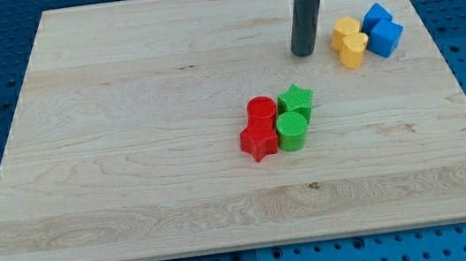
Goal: Point your arm at the group of blocks
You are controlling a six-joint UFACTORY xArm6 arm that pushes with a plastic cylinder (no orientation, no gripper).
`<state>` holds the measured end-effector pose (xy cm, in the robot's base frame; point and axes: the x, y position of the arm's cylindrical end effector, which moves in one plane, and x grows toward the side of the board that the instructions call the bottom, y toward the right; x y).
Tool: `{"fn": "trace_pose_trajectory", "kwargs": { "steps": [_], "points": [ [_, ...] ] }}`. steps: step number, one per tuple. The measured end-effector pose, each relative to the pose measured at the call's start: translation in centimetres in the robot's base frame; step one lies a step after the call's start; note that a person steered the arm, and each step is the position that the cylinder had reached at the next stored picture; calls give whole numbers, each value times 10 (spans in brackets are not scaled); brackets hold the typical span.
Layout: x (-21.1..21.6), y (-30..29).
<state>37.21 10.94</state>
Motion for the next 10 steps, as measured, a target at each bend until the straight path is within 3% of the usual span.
{"fn": "trace_pose_trajectory", "kwargs": {
  "steps": [1,10],
  "points": [
    [30,0],
    [39,18]
  ]
}}
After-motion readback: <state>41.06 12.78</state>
